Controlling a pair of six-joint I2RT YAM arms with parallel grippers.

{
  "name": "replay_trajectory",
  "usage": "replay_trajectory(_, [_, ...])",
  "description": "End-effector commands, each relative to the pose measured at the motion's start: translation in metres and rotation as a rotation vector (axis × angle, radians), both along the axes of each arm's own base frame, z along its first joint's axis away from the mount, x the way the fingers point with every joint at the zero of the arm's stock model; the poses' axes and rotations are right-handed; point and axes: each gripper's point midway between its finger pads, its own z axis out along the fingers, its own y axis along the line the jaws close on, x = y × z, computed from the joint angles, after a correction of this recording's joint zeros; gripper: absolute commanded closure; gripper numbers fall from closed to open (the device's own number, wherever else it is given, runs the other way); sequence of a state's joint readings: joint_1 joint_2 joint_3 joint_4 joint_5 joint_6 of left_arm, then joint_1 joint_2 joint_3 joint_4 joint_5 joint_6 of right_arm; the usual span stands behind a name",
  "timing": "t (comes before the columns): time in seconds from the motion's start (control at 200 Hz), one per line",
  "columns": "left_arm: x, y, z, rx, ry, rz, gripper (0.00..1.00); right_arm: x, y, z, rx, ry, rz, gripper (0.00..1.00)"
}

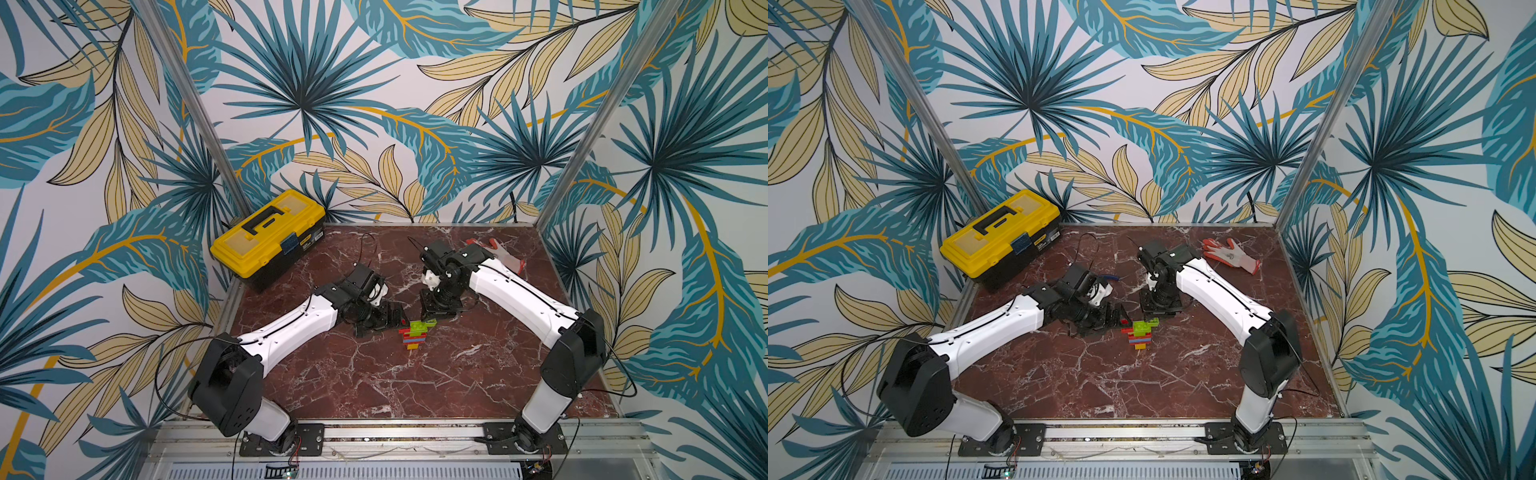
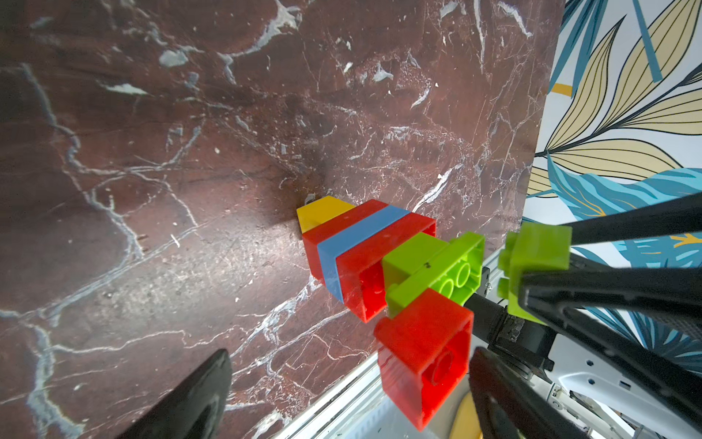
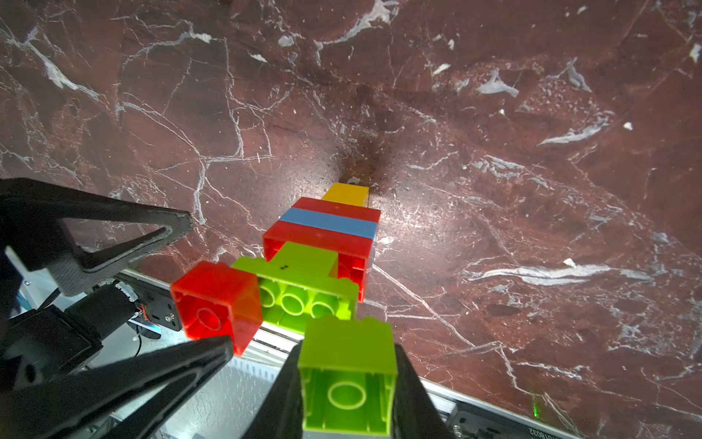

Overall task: Assemble a carrot with lego
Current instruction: Assemble the lego brick with the lego brick.

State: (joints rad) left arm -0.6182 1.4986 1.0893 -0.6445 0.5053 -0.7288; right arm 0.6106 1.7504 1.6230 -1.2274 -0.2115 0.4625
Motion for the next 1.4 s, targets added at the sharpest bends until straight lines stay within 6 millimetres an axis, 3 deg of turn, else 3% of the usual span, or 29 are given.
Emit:
replay_trajectory(0.0, [0.000, 0.001, -0.007, 0.011, -0.001, -0.007, 0.02, -0.005, 0.002, -0.014, -0.014, 0.046, 0.009, 0.80])
replay_trajectory(0.461, [-0.002, 0.002, -0.012, 0.020, 0.010, -0.009, 0.02, -0.006, -0.001, -0.029, -0.046, 0.058, 0.002, 0.80])
replay_trajectory(0.776, [-0.004, 0.005, -0.020, 0.033, 0.027, -0.004, 0.02, -0.008, -0.016, -0.030, -0.166, 0.053, 0.019, 0.80])
replay_trajectory(1.026, [-0.006, 0.011, -0.025, 0.040, 0.037, 0.002, 0.02, -0.009, -0.015, -0.029, -0.269, 0.038, 0.058, 0.80])
replay_trajectory(1.397, [-0.009, 0.022, -0.030, 0.042, 0.047, 0.015, 0.02, -0.014, -0.009, -0.053, -0.368, 0.045, 0.101, 0.82])
